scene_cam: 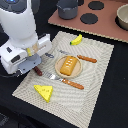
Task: Interact with the objects in diverse but meaningful ways.
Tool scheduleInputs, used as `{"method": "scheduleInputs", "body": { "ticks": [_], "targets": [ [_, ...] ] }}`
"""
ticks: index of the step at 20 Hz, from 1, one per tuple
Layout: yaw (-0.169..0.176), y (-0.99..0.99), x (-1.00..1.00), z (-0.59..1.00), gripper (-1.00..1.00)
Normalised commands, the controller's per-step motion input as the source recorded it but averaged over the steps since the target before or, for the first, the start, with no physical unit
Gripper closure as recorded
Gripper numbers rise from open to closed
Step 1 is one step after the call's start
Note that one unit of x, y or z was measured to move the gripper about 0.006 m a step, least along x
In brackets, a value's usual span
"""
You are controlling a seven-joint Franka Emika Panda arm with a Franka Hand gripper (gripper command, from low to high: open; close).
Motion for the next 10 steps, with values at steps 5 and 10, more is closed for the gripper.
{"method": "scheduleInputs", "body": {
  "ticks": [5, 10],
  "targets": [
    [0.037, 0.04, -0.25, -0.16, 1.00],
    [0.042, 0.08, -0.19, -0.11, 1.00]
  ]
}}
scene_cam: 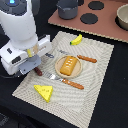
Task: Interact with the objects in diverse but meaningful ways.
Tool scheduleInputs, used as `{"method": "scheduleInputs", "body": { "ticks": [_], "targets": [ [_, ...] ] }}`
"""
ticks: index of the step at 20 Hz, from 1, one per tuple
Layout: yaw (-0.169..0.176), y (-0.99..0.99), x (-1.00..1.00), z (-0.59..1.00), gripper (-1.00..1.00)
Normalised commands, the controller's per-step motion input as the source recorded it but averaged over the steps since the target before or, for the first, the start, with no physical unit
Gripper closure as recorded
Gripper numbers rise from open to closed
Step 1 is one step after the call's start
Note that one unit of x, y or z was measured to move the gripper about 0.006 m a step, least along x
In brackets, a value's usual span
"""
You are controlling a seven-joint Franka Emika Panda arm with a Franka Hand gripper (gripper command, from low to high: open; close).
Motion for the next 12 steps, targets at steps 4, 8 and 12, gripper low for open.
{"method": "scheduleInputs", "body": {
  "ticks": [4, 8, 12],
  "targets": [
    [0.054, 0.07, -0.29, -0.02, 1.00],
    [0.057, -0.13, -0.56, 0.03, 1.00],
    [0.001, -0.67, -0.69, -0.16, 1.00]
  ]
}}
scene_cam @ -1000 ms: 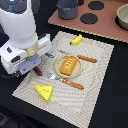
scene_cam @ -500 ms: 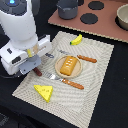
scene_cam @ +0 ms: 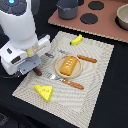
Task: Interact with the objects in diverse but meaningful ways.
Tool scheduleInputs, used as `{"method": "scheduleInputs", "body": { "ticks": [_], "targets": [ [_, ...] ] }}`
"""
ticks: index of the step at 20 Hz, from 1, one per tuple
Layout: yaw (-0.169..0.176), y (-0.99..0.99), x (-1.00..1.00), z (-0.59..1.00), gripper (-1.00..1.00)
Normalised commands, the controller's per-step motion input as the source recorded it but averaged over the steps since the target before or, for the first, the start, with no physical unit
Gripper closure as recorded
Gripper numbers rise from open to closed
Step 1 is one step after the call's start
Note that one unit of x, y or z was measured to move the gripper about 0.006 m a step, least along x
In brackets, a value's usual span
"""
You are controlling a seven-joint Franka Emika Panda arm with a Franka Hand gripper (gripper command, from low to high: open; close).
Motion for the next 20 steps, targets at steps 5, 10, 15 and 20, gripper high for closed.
{"method": "scheduleInputs", "body": {
  "ticks": [5, 10, 15, 20],
  "targets": [
    [-0.036, -0.74, -0.66, -0.07, 1.00],
    [-0.032, -0.66, -0.66, -0.10, 1.00],
    [0.000, -0.06, -0.45, 0.03, 1.00],
    [0.000, 0.31, -0.25, 0.67, 1.00]
  ]
}}
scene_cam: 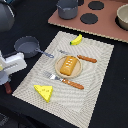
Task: Interact with the objects in diverse but meaningful ways.
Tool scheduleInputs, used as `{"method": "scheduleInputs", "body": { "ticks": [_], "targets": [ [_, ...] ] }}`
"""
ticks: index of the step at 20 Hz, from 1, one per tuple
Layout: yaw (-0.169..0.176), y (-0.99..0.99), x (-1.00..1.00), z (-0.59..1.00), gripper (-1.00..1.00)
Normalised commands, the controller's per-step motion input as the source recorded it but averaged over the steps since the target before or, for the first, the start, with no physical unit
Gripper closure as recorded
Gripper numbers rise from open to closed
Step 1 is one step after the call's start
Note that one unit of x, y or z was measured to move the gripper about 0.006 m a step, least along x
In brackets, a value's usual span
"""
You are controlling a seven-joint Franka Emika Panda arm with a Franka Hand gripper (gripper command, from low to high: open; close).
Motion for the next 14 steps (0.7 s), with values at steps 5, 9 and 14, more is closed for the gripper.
{"method": "scheduleInputs", "body": {
  "ticks": [5, 9, 14],
  "targets": [
    [0.000, 0.31, -0.23, 0.46, 1.00],
    [0.005, 0.27, -0.26, 0.21, 1.00],
    [0.015, 0.32, 0.19, 0.60, 1.00]
  ]
}}
